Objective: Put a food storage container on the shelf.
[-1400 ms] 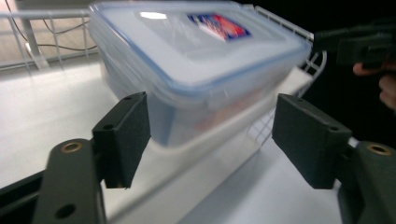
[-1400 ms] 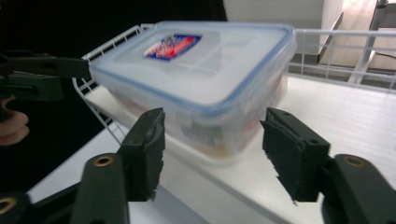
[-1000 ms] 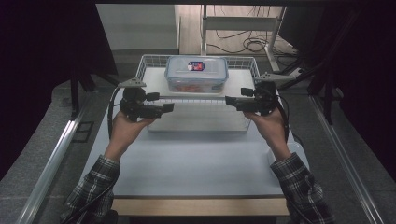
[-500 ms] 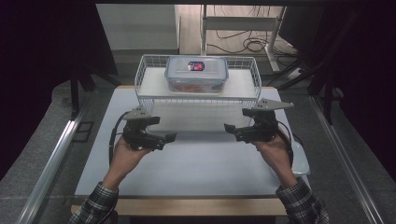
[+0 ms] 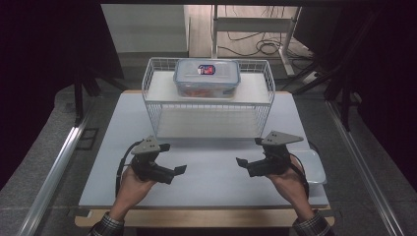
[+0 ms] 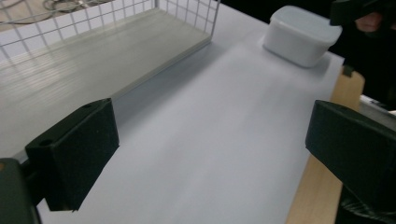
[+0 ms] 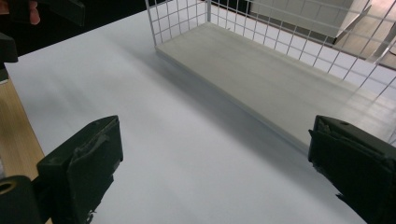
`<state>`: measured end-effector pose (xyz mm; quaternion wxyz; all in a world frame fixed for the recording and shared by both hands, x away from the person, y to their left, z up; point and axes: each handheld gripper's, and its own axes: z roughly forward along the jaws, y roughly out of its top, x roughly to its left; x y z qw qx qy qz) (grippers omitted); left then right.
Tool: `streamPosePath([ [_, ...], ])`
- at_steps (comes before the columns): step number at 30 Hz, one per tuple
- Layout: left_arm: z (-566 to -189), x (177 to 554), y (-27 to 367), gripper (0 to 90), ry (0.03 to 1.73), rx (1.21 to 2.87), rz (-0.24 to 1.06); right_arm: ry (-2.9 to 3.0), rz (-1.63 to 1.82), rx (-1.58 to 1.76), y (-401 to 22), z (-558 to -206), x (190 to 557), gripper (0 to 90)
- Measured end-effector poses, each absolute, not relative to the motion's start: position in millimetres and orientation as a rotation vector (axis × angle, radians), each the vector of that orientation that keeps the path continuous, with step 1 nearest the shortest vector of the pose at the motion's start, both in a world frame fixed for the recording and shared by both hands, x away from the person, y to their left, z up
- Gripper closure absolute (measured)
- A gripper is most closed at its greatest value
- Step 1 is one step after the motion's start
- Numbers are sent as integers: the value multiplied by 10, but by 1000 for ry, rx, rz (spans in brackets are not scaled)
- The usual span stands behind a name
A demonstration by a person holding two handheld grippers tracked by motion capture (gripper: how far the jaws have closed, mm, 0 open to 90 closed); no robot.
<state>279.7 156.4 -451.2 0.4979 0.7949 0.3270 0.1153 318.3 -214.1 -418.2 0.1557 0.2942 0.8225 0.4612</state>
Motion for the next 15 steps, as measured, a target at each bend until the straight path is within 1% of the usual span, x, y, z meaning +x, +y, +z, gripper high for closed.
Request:
streamPosePath([
  [5,-4686,2728,1538,21,749,1930,212,2392,1352,858,-2138,-4325,3114,32],
  [11,-4880,2634,1536,27,769,1967,250,2420,1324,879,-2110,-4492,3073,36],
  [15,-4940,2623,1571,26,810,1973,245,2436,1247,896,-2102,-4588,3092,28],
])
